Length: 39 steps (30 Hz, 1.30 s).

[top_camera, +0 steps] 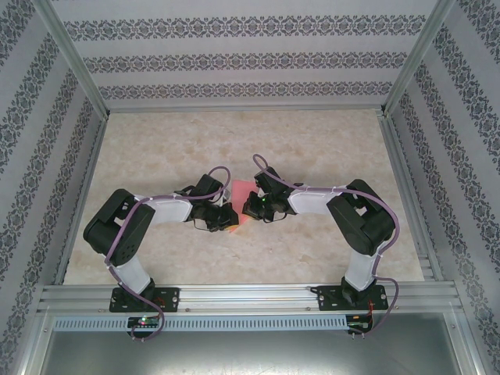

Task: Fold a paper plane with a square sheet of paper (pick it up from the middle)
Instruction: Fold the paper at the center of the table.

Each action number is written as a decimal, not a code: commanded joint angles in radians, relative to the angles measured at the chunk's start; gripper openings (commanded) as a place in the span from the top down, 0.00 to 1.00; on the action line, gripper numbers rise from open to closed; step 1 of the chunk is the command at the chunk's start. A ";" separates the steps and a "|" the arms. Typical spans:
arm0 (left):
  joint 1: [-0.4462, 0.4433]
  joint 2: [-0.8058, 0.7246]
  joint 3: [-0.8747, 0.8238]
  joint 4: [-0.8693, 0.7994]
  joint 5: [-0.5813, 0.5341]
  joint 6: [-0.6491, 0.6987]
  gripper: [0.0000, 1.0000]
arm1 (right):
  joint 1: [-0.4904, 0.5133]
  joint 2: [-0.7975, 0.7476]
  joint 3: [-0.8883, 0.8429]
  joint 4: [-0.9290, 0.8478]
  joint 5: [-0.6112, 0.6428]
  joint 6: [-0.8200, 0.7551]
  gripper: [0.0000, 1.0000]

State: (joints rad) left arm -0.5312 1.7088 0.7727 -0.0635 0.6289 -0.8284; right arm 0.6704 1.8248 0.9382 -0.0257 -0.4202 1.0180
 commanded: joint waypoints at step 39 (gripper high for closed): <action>-0.015 0.071 0.006 -0.130 -0.044 0.015 1.00 | -0.220 -0.100 -0.008 -0.115 0.091 -0.297 1.00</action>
State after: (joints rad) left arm -0.5312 1.7329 0.7925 -0.0742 0.6403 -0.8314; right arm 0.4603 1.8050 0.9371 -0.0921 -0.3687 0.7757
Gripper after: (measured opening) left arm 0.065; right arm 0.040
